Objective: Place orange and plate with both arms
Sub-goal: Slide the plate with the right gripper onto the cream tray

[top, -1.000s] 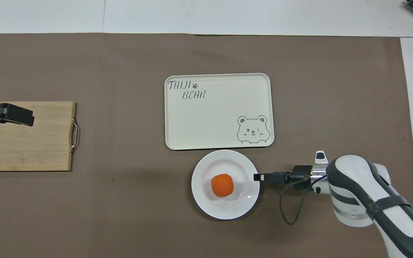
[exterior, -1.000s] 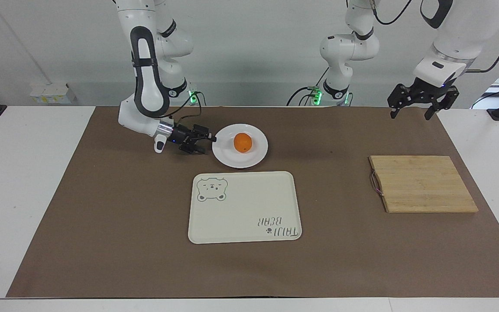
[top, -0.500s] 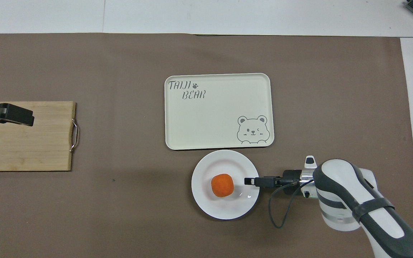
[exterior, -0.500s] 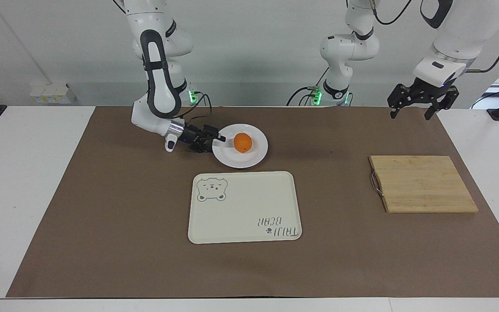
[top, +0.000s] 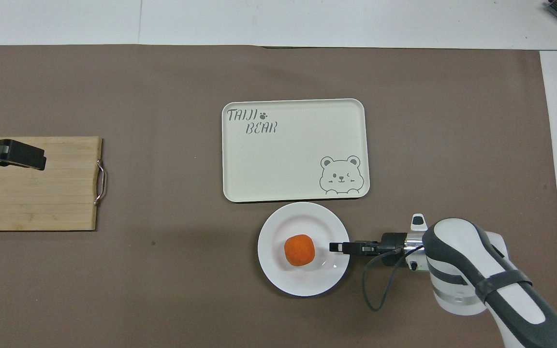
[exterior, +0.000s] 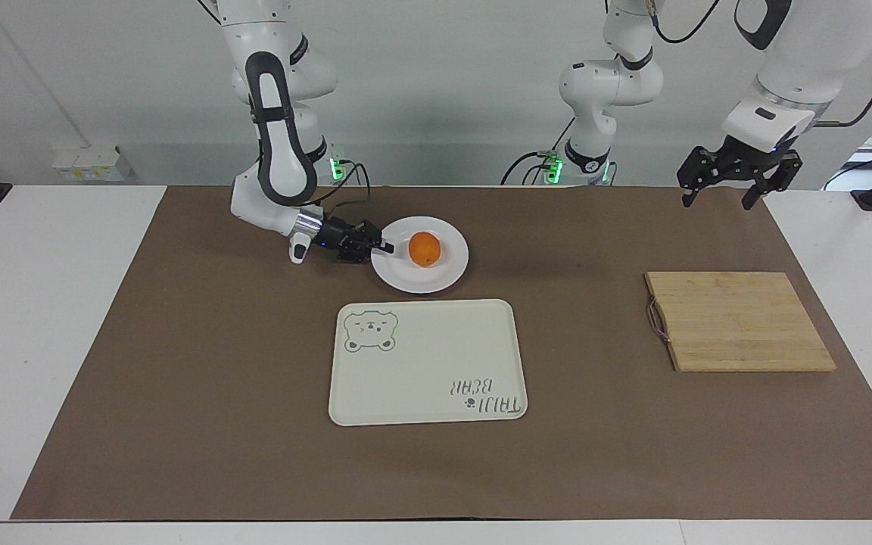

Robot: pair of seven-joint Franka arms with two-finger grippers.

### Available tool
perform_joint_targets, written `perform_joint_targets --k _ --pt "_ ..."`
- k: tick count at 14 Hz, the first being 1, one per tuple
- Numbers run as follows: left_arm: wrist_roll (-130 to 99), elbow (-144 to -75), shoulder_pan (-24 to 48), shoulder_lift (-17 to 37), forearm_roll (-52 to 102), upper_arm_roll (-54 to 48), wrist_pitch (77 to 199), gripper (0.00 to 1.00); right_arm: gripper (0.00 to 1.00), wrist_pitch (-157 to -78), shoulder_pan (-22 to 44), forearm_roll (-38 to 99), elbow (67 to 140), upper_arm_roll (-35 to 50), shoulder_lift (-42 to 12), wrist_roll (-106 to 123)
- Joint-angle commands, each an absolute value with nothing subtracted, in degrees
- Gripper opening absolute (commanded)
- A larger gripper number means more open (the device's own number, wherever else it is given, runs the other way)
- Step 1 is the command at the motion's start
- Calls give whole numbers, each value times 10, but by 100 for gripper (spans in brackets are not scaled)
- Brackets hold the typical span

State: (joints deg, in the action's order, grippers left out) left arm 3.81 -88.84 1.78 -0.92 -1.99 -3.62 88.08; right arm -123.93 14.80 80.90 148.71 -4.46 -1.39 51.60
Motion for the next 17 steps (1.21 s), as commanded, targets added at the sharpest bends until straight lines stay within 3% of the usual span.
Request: perform_joint_targets --k 1,10,17 --pt "45 -882 11 -8 -28 -40 871 100 0 -1248 153 829 1496 -45 -4 540" --pt "44 -882 11 -8 -28 -40 871 100 0 -1232 144 843 1386 -45 -63 535" --pt "44 -882 11 -8 -28 -40 871 100 0 -1190 111 796 1184 -47 -167 380"
